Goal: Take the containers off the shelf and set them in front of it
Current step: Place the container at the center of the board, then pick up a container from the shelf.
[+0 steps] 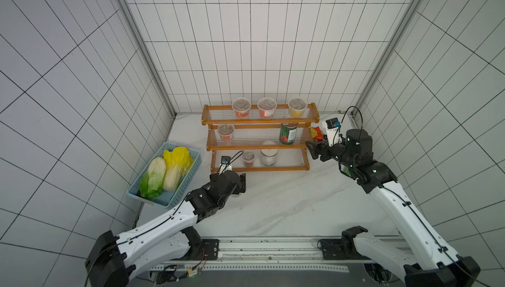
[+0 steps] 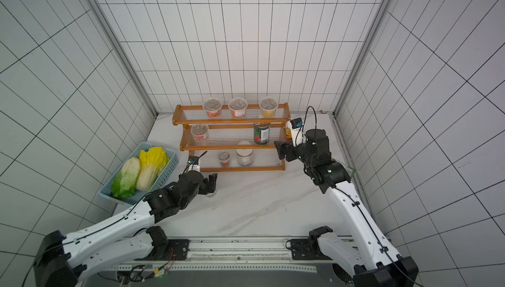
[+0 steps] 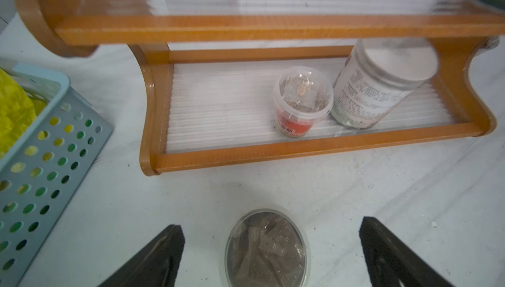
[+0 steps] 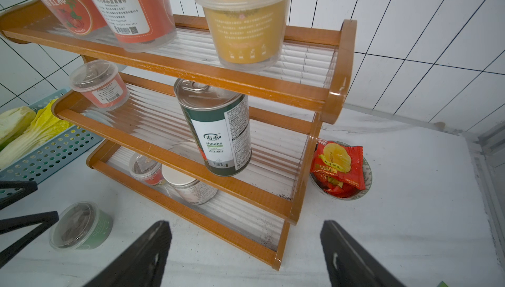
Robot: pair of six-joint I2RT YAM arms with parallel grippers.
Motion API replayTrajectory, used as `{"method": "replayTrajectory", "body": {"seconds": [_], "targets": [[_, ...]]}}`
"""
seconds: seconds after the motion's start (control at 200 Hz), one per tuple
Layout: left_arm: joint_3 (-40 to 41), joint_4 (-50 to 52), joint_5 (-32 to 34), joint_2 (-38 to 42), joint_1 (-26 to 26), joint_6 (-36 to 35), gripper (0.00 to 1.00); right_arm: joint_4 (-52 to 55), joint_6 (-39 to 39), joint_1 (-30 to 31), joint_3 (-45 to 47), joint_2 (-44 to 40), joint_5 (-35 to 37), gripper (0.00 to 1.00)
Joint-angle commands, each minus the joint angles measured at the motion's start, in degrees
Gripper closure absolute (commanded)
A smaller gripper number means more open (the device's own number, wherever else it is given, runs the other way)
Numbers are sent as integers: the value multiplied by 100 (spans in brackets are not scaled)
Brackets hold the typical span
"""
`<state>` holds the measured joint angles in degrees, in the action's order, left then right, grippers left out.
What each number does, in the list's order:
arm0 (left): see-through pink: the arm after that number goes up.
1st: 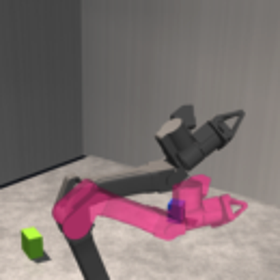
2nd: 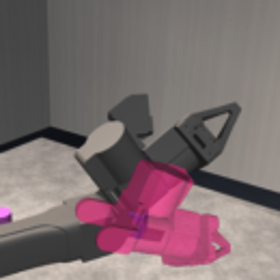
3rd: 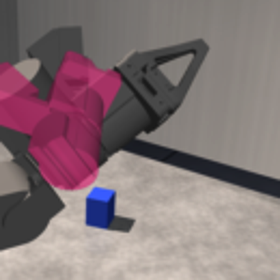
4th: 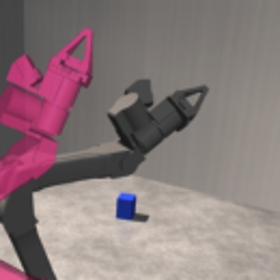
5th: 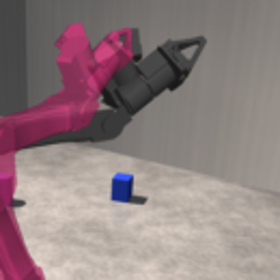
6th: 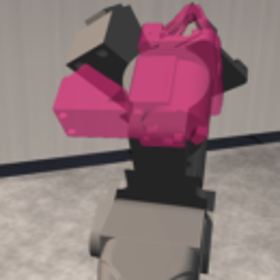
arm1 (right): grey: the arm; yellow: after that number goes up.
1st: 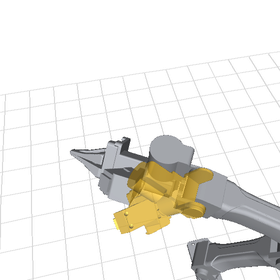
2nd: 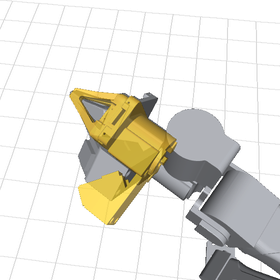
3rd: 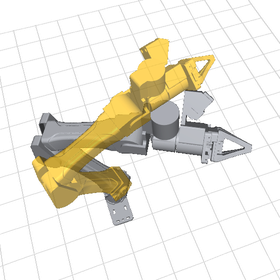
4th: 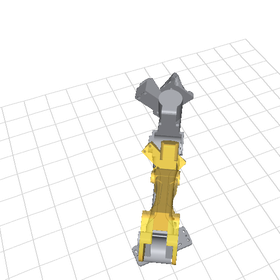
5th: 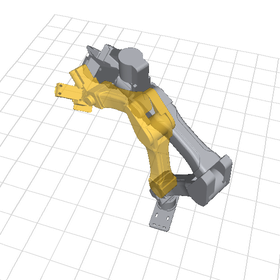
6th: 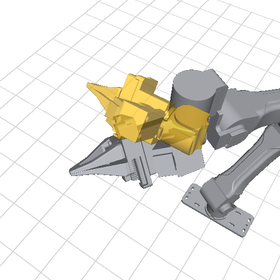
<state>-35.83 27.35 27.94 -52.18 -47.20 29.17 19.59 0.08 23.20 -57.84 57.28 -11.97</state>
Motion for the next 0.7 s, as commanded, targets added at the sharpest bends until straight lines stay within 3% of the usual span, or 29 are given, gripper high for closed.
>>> {"method": "replayTrajectory", "body": {"seconds": [0.0,0.075,0.23,0.385,0.58,0.7], "targets": [[-668,576,60,285,16,-632,2,-35,28,0,-166,48,-336,10],[-1341,857,-356,168,296,-1134,2,-39,15,52,-267,114,-565,9],[-2679,1040,-1942,-266,1406,-1985,2,-104,-142,144,-476,176,-1012,0],[-3861,1046,-3117,-1077,2276,-2757,2,-142,-338,232,-683,253,-1282,1],[-5015,1079,-3785,-2229,2689,-3135,2,-149,-491,313,-811,360,-1531,1],[-5446,1072,-3824,-2749,2707,-3164,1,-111,-516,322,-852,381,-1530,1]]}}
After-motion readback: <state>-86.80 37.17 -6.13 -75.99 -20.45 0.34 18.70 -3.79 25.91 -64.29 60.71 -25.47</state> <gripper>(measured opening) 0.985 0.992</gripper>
